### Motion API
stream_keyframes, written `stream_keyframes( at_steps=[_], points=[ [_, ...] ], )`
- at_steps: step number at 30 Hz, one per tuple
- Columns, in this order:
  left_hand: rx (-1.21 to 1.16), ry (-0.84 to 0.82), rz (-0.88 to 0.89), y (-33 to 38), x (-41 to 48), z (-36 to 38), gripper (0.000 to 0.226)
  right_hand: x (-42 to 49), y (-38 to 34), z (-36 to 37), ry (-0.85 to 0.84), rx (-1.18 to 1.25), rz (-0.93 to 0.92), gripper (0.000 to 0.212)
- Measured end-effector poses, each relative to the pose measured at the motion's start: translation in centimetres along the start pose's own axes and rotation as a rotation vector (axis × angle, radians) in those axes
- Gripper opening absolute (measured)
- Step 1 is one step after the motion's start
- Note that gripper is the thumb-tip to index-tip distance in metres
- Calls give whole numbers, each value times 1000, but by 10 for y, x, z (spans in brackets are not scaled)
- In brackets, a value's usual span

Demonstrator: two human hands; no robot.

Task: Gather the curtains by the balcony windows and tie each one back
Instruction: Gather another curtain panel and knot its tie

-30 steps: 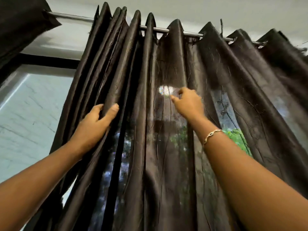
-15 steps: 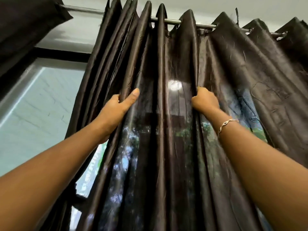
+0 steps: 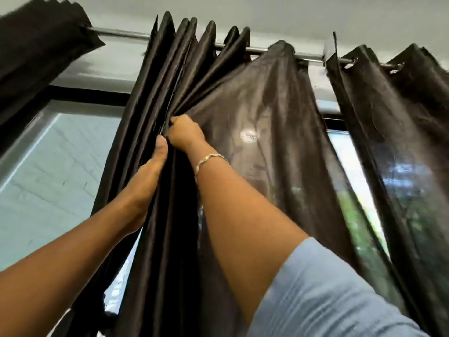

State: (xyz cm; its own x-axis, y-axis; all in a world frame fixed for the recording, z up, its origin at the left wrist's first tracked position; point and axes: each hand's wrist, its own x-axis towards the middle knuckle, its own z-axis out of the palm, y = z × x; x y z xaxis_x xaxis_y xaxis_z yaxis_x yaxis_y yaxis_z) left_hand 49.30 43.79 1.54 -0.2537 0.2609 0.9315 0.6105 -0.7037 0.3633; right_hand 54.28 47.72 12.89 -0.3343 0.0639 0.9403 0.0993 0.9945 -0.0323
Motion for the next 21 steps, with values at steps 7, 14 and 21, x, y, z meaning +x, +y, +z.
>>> stream_keyframes(
  at_steps=[7, 14, 21],
  points=[
    [49, -61, -38, -4, -5, -1, 71, -3, 36, -28, -13, 108, 66, 36],
    [64, -6, -121, -17, -12, 24, 67, -58, 124, -111, 506, -464, 115, 31],
    [113, 39, -76, -20, -3, 35, 30, -63, 182, -168, 437, -270, 575, 65]
  ],
)
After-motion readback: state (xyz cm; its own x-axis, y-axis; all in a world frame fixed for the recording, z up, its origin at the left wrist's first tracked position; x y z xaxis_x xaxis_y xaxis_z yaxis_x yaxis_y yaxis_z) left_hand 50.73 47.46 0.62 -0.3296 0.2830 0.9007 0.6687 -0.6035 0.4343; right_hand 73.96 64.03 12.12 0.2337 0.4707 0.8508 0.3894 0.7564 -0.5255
